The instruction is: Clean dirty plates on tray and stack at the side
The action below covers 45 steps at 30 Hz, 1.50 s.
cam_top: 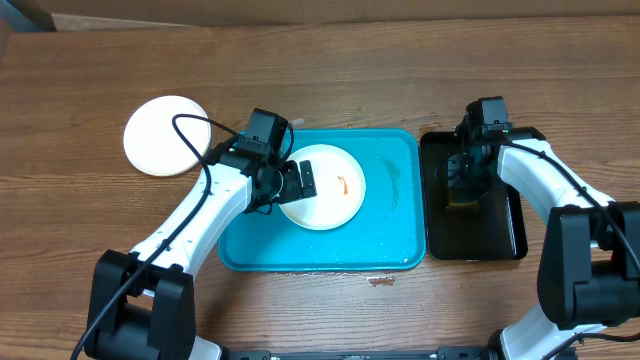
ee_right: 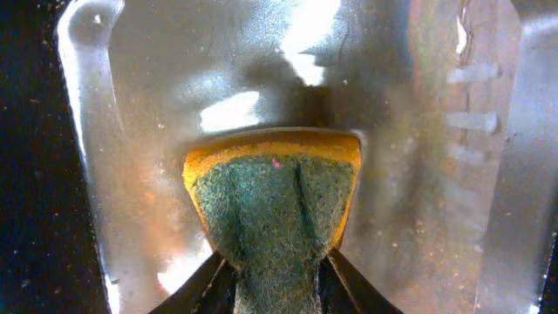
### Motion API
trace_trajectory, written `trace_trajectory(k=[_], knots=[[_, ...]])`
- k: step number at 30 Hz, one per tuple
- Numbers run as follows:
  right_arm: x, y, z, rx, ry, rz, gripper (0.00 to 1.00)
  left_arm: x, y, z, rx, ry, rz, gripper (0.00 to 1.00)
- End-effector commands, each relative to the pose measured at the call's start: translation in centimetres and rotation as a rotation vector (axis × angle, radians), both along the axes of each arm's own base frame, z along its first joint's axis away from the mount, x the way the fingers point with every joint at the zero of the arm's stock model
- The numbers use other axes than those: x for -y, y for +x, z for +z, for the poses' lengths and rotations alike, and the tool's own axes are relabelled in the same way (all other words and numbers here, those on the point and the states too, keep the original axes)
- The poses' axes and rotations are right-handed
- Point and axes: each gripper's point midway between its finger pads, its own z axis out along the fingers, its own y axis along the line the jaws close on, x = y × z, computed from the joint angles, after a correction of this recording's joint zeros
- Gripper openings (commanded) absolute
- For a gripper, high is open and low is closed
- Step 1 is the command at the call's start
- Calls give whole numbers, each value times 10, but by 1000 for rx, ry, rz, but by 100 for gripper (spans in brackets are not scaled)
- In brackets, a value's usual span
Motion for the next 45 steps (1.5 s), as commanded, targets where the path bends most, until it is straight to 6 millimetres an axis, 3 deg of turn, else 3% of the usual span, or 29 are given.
trace_trajectory(k=[1,7,21,23,26,28,29,36,45], knots=[[2,-2,0,-4,-8,5,35,2,6,8,28,-6,-11,100],[2,-6,-1,-23,-8,5,44,2,6,8,27,-6,-11,100],[-1,-11,-10,-25,7,6,44,1,6,8,27,-6,-11,100],[0,-11,-10,-23,6,5,40,2,6,8,27,-6,-11,100],[0,-10,-10,-20,7,5,11,1,6,8,27,-6,-11,100],[-1,-9,-9,-15,7,5,4,1,5,8,27,-4,-11,100],[-1,-9,-9,-15,7,5,4,1,6,8,28,-2,-11,99],[-1,-7,-9,-10,7,5,4,3,2,5,18,1,-19,61],[-1,-8,-9,-10,7,5,4,-5,5,-4,39,79,-11,58]])
